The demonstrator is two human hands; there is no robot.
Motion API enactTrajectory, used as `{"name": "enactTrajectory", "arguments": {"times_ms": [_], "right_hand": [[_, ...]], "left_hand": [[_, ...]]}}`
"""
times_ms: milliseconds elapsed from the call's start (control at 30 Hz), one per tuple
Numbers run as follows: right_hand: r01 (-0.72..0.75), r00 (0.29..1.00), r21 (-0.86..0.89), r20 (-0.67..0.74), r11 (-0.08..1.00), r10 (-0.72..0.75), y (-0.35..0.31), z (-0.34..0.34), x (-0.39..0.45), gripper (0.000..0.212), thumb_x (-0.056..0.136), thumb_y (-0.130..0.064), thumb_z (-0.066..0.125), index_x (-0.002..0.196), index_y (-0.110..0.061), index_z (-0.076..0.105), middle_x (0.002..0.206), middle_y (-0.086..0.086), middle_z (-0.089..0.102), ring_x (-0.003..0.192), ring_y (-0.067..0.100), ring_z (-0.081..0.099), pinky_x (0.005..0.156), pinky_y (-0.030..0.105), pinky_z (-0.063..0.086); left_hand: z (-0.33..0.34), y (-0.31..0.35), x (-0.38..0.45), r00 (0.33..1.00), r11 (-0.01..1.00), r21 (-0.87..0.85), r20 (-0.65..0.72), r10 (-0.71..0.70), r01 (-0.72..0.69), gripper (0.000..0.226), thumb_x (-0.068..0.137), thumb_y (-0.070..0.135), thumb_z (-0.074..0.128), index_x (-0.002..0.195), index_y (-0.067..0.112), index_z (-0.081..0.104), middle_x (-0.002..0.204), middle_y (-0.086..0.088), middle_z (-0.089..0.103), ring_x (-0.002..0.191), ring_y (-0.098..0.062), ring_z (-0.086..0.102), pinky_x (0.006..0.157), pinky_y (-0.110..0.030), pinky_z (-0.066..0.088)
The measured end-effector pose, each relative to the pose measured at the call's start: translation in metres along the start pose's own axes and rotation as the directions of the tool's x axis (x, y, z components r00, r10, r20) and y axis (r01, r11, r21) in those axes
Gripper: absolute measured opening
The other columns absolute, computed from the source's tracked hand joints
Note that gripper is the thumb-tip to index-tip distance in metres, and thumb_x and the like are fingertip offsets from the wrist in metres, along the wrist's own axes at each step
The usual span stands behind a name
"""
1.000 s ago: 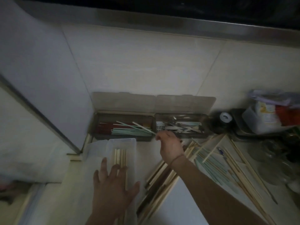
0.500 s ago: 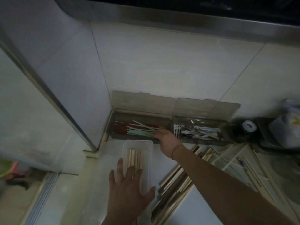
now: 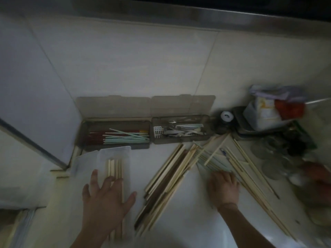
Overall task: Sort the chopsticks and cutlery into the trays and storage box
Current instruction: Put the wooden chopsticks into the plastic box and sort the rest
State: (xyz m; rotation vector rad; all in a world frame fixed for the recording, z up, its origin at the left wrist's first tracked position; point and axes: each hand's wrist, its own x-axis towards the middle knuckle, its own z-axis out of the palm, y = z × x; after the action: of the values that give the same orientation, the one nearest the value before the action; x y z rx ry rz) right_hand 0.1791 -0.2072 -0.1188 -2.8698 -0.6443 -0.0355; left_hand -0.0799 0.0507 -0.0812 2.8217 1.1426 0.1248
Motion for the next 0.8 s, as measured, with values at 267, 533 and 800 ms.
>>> {"name": "enactTrajectory", "arguments": {"times_ms": [267, 533, 800], "right_hand": [[-0.077, 0.995, -0.023, -0.06, 0.997, 0.075, 0.009, 0.002, -0.035, 0.032, 0.078, -0.038, 0.041, 0.076, -0.022, 0.068, 0.079, 0.005, 0.065, 0.082, 0.033, 0.052, 0.071, 0.038, 0.036], [-0.069, 0.997, -0.115, -0.031, 0.991, 0.066, 0.035, -0.006, -0.055, 0.033, 0.079, -0.038, 0.04, 0.078, -0.024, 0.07, 0.077, 0.002, 0.065, 0.075, 0.032, 0.055, 0.063, 0.034, 0.036], [-0.321, 0.931, 0.153, -0.128, 0.934, 0.341, 0.039, -0.035, -0.033, 0.011, 0.091, -0.013, 0.048, 0.094, -0.018, 0.057, 0.095, 0.007, 0.061, 0.093, 0.03, 0.049, 0.076, 0.036, 0.031]], "left_hand": [[0.004, 0.0, -0.002, 1.0, 1.0, 0.025, -0.019, -0.016, 0.016, 0.07, 0.072, 0.076, 0.039, 0.102, 0.024, 0.075, 0.112, 0.0, 0.069, 0.135, -0.044, 0.031, 0.096, -0.062, 0.039], [0.006, -0.001, -0.003, 0.999, 0.999, 0.048, -0.035, -0.02, 0.021, 0.071, 0.073, 0.076, 0.039, 0.104, 0.023, 0.075, 0.113, -0.002, 0.069, 0.135, -0.045, 0.03, 0.096, -0.062, 0.037], [0.005, 0.0, -0.001, 0.999, 0.998, 0.051, -0.025, -0.029, 0.03, 0.073, 0.074, 0.077, 0.037, 0.106, 0.023, 0.074, 0.114, -0.002, 0.069, 0.136, -0.044, 0.029, 0.096, -0.062, 0.038]]}}
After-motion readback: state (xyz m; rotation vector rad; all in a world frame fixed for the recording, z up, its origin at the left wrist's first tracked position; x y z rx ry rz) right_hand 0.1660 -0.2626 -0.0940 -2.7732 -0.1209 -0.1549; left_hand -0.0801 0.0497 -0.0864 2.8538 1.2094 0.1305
